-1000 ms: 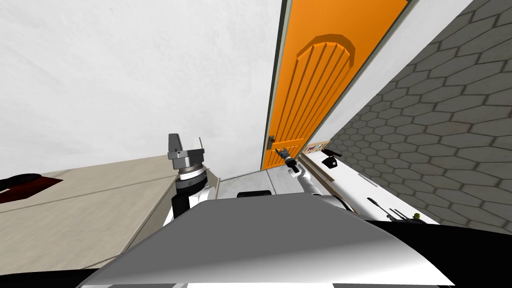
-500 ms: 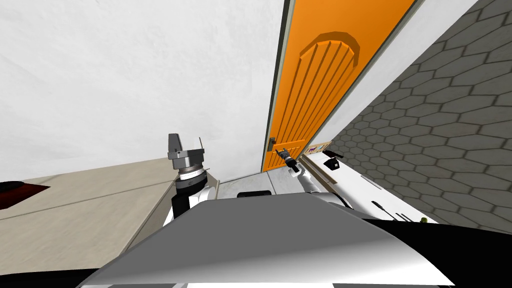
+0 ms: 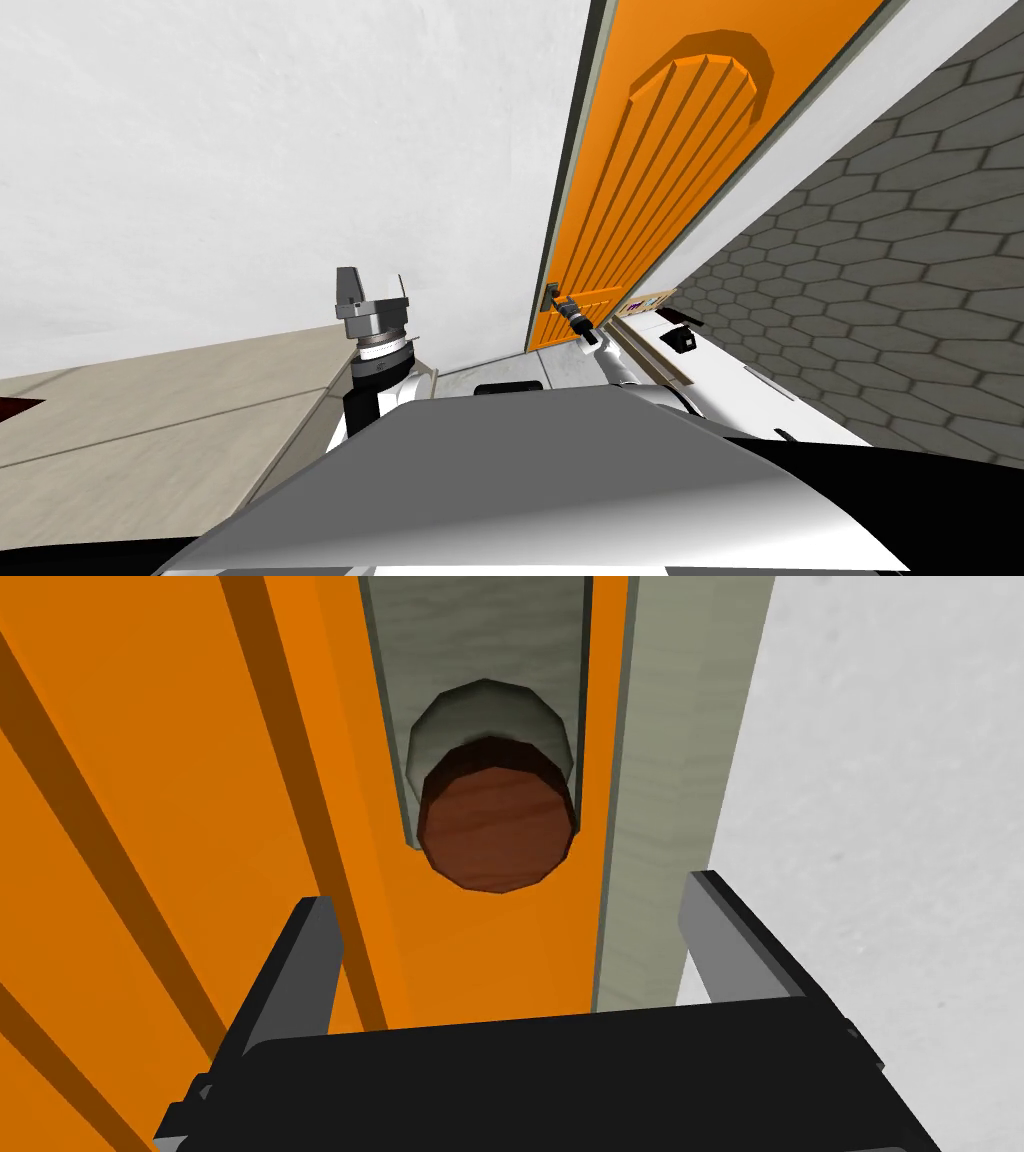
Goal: Pull the door open
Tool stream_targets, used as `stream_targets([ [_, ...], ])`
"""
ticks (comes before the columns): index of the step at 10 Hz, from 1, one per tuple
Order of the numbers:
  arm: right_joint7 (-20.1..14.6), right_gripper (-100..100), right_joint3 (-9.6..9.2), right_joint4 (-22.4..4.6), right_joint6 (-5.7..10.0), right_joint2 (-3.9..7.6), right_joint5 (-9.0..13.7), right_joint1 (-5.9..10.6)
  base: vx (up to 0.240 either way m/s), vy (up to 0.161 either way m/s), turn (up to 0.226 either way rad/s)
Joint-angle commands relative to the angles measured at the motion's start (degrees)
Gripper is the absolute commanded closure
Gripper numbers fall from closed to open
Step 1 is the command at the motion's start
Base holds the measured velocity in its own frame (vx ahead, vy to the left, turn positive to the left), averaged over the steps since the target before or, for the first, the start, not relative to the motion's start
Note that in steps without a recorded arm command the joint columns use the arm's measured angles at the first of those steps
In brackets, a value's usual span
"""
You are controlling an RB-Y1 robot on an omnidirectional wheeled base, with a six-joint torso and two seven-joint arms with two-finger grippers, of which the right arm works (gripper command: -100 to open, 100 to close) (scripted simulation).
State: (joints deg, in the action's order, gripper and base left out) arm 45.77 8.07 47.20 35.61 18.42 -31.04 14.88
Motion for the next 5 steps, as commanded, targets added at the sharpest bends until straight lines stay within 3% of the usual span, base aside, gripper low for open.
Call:
stream_targets([
  [1, 0.4, -100, 0.24, -0.2, -0.12, -0.22, 0.1, 0.09, 0.194, 0.022, 0.036],
  [3, 0.7, -100, 0.47, -0.3, -0.26, -0.43, 0.1, 0.15, 0.182, 0.032, 0.023],
  [4, 0.6, -100, 0.4, -0.2, -0.21, -0.37, 0.1, 0.15, 0.068, 0.01, 0.005],
  [5, 0.6, 100, 0.4, -0.2, -0.21, -0.37, 0.1, 0.15, -0.01, -0.001, -0.011],
])
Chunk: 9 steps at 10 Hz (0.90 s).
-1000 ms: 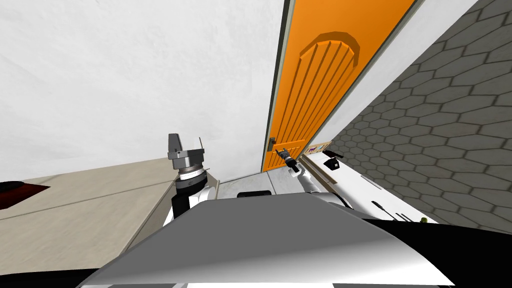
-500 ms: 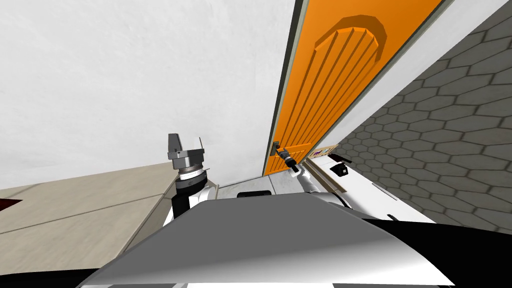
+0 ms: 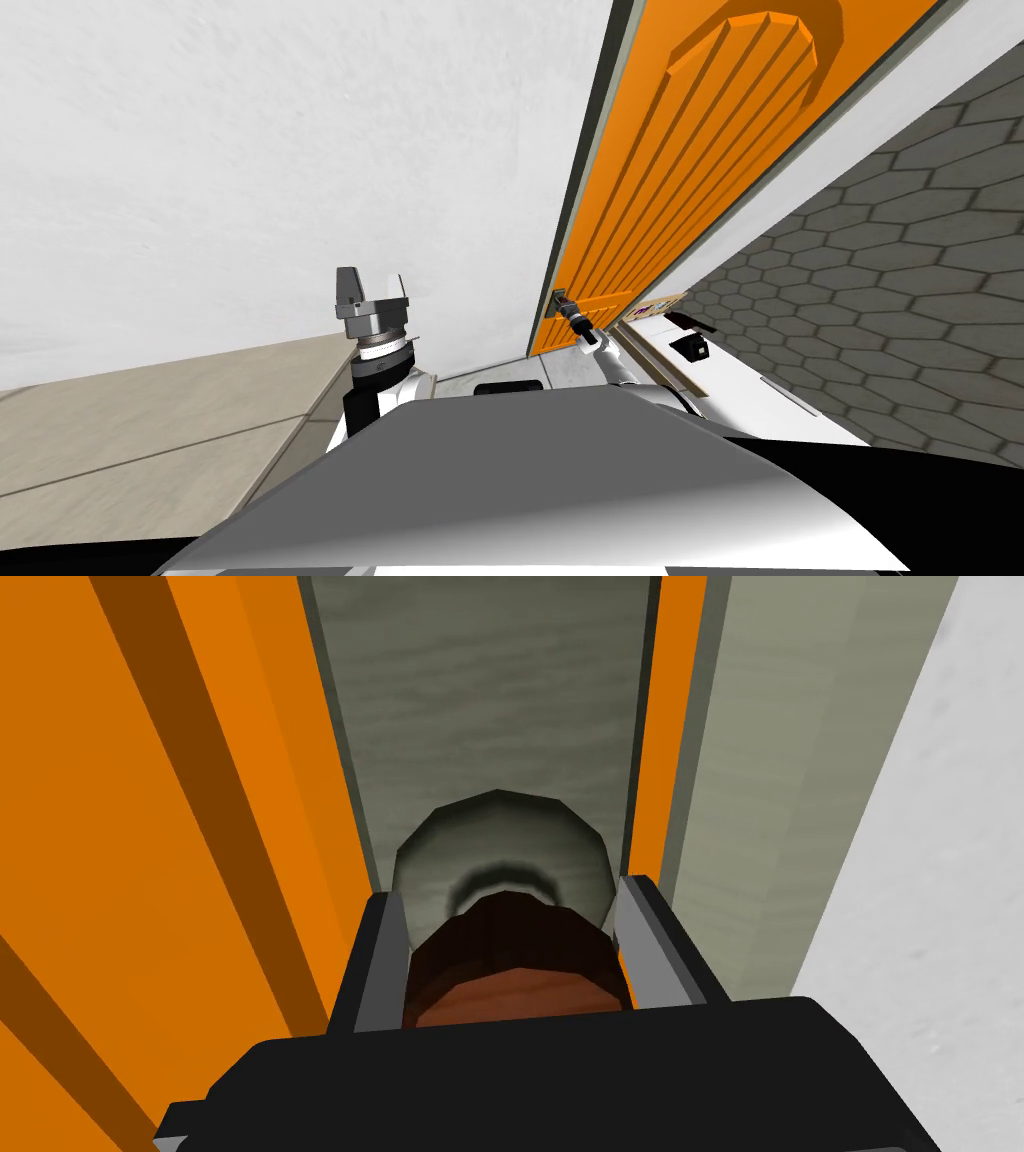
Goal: Pull the door open
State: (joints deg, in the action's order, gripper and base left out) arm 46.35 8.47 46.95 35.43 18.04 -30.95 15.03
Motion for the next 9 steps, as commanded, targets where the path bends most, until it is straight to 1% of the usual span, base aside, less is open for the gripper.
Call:
stream_targets([
  [1, 0.0, 100, 0.0, 0.0, -0.03, 0.0, 0.0, 0.0, -0.026, -0.007, 0.001],
  [5, 0.0, 100, 0.0, 0.0, -0.03, 0.0, 0.0, 0.0, -0.007, -0.003, 0.004],
  [7, -3.2, 100, -0.18, -0.1, -0.3, 0.01, 2.0, 0.04, -0.032, -0.048, 0.095],
  [9, -5.4, 100, -0.29, -0.1, -0.43, -0.01, 3.4, 0.09, -0.054, -0.056, 0.087],
])
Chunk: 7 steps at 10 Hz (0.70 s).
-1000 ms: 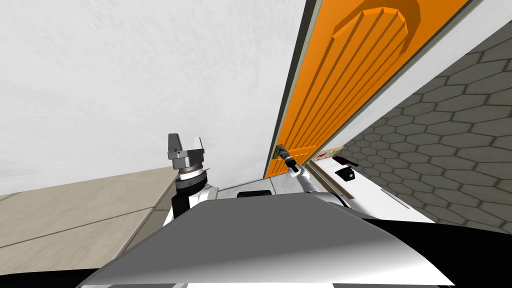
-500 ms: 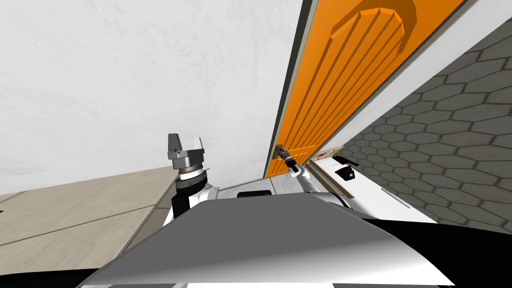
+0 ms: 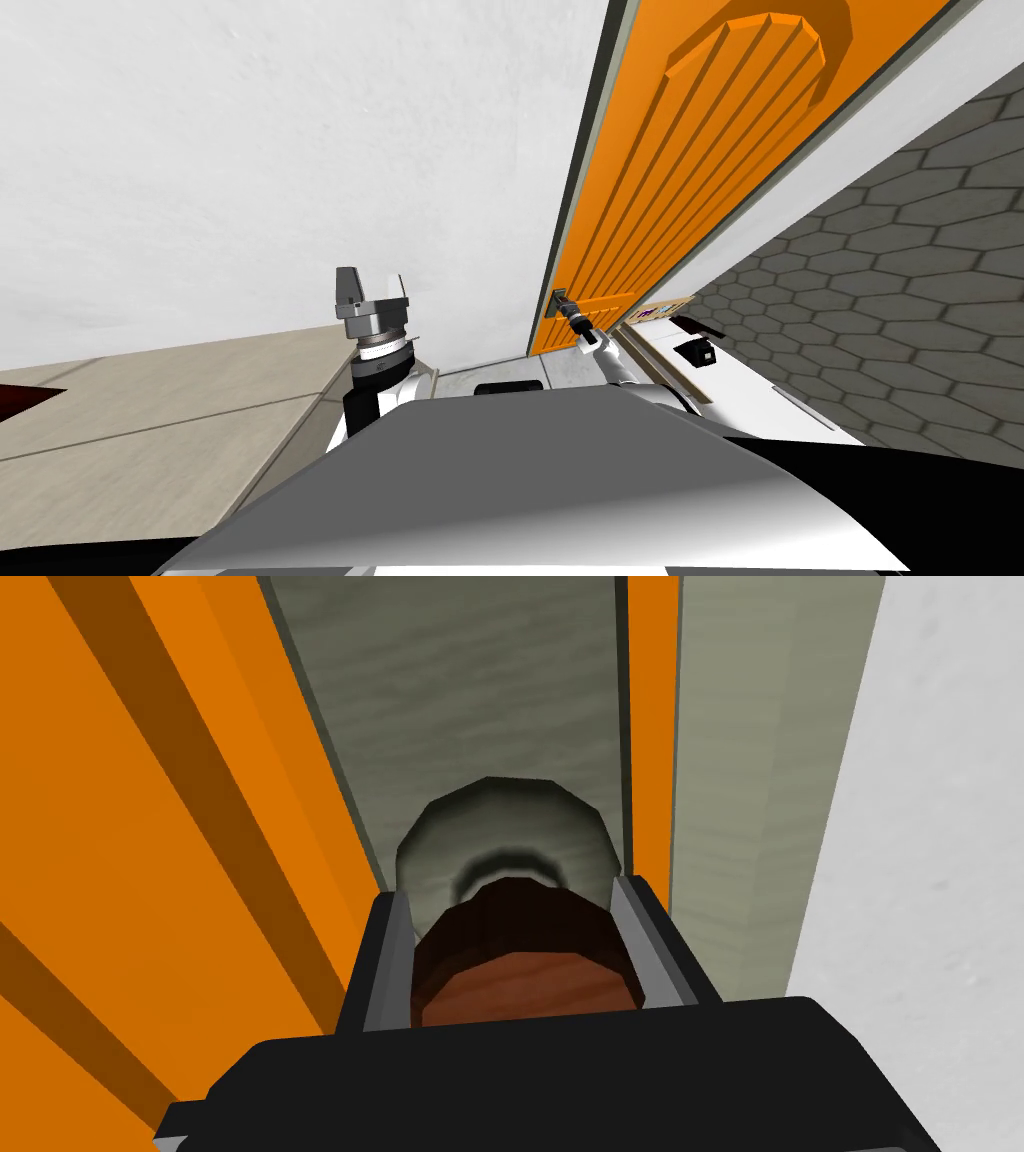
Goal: Pull the door open
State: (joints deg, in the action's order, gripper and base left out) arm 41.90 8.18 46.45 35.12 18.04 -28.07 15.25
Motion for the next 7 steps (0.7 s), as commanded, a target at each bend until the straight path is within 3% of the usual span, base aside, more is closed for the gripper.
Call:
stream_targets([
  [1, -2.0, 100, -0.04, 0.4, -0.18, -0.01, 1.2, -0.11, -0.041, -0.05, 0.079],
  [7, -11.2, 100, -0.54, 0.2, -0.8, -0.08, 7.6, 0.13, -0.055, -0.063, 0.116],
])
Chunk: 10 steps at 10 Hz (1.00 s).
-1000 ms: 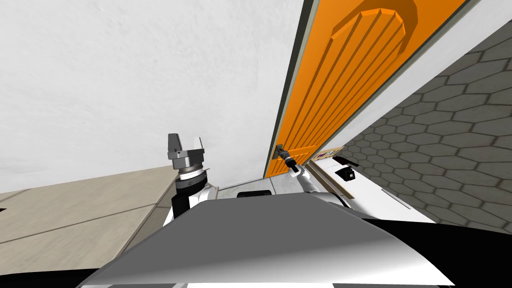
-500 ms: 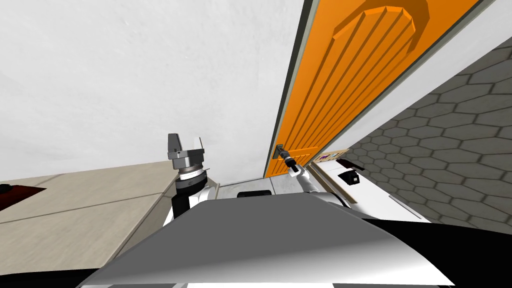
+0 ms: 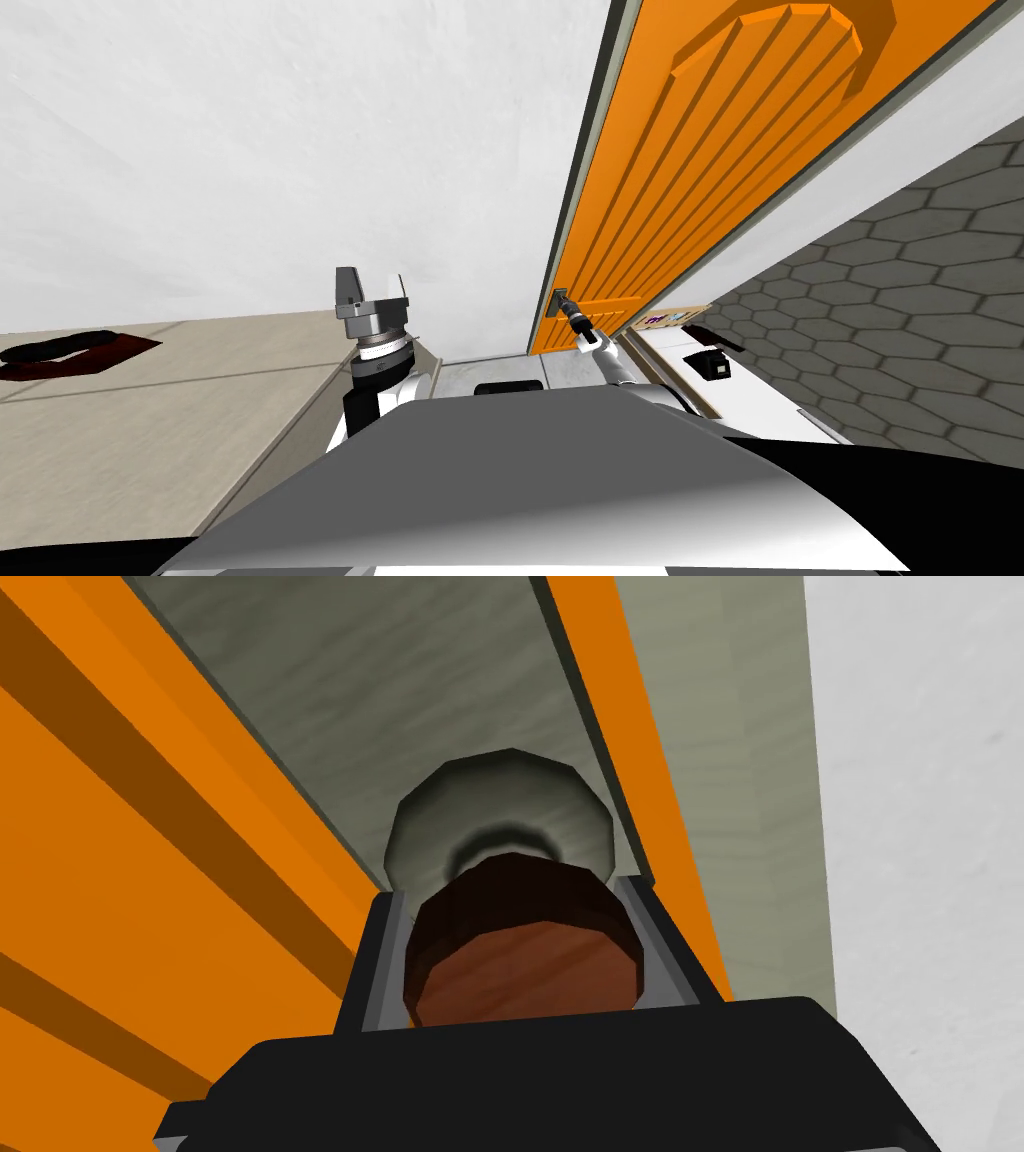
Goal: Pull the door open
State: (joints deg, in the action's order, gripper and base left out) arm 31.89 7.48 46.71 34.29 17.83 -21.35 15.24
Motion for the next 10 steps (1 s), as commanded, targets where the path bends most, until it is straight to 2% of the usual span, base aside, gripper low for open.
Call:
stream_targets([
  [1, -1.7, 100, 0.16, 0.0, 0.02, 0.12, 0.9, 0.14, -0.049, -0.05, 0.049],
  [4, -7.0, 100, -0.14, -0.1, -0.36, 0.08, 4.8, 0.29, -0.063, -0.055, 0.109],
  [5, -7.5, 100, -0.14, -0.1, -0.36, 0.08, 4.8, 0.29, -0.051, -0.063, 0.068],
  [7, -11.0, 100, -0.36, -0.1, -0.63, 0.04, 7.7, 0.4, -0.05, -0.06, 0.128],
  [8, -11.7, 100, -0.36, -0.1, -0.63, 0.04, 7.7, 0.4, -0.047, -0.048, 0.063],
  [10, -15.1, 100, -0.59, -0.2, -0.92, 0.01, 10.7, 0.51, -0.07, -0.046, 0.113],
])
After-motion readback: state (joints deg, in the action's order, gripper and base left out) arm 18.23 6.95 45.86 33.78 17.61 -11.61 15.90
